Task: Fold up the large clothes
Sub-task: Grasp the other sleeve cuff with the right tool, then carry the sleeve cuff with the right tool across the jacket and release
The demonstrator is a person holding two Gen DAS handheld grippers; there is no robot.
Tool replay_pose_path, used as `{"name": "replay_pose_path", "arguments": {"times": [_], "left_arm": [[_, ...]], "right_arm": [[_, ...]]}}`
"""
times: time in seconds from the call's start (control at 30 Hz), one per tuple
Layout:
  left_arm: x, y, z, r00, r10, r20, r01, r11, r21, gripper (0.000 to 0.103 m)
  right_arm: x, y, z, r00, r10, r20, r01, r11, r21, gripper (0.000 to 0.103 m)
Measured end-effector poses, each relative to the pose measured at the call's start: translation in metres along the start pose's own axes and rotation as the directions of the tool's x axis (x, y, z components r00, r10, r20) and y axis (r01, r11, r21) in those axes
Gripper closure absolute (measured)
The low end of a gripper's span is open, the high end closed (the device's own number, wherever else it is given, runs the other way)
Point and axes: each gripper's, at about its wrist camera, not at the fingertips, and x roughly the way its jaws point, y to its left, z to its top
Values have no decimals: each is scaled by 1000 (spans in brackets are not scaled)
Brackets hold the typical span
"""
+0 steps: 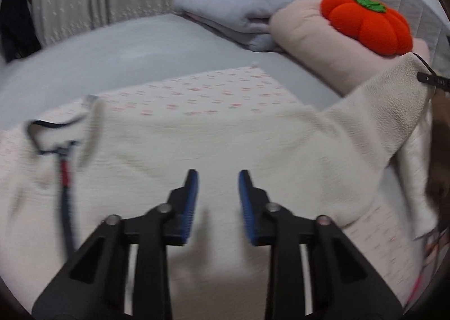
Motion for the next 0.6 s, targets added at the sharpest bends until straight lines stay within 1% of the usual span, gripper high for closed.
{"name": "replay_pose_path", "arguments": {"times": [0.03,0.1,0.17,0.2,0.23,0.27,0.3,0.33,0.37,0.43,0.47,0.5,0.57,0.6], "left_arm": [[10,-11,2,999,-48,-13,48,999,-26,85],[33,-39,0,988,-150,-37,147,986,-75,91],[57,-66,-6,971,-229,-71,222,970,-104,91],[72,-80,-13,959,-266,-96,254,960,-118,91],[85,-93,-20,949,-290,-121,276,953,-125,92],[98,-106,-29,953,-270,-138,256,960,-114,92],[100,-116,-33,968,-224,-111,218,974,-69,94],[99,-120,-30,970,-217,-110,212,976,-58,94],[100,-117,-27,965,-231,-120,223,972,-78,94],[99,-109,-27,955,-269,-127,254,960,-121,93],[95,-107,-28,953,-274,-127,258,957,-131,93],[89,-105,-28,954,-272,-126,255,957,-136,91],[73,-104,-30,958,-256,-128,239,962,-136,74],[64,-101,-31,961,-244,-127,228,965,-128,55]], "right_arm": [[-13,-8,1,999,-16,43,16,1000,0,89],[-29,-26,4,994,-40,104,38,999,20,90],[-36,-42,5,993,-33,110,30,999,29,90],[-35,-51,5,994,-34,104,30,999,36,90],[-34,-59,4,995,-39,97,36,999,41,90],[-34,-65,2,995,-37,91,33,998,49,90],[-33,-73,-1,997,-19,81,14,998,68,90],[-31,-81,-3,998,11,67,-16,996,87,90],[-29,-84,-5,997,42,58,-48,993,109,90],[-35,-85,-3,996,65,65,-72,991,112,90],[-40,-82,-1,994,77,73,-84,990,109,90],[-47,-78,3,992,90,83,-99,990,104,90],[-62,-65,13,986,127,108,-136,988,79,90],[-72,-59,17,982,145,121,-153,986,65,90]]}}
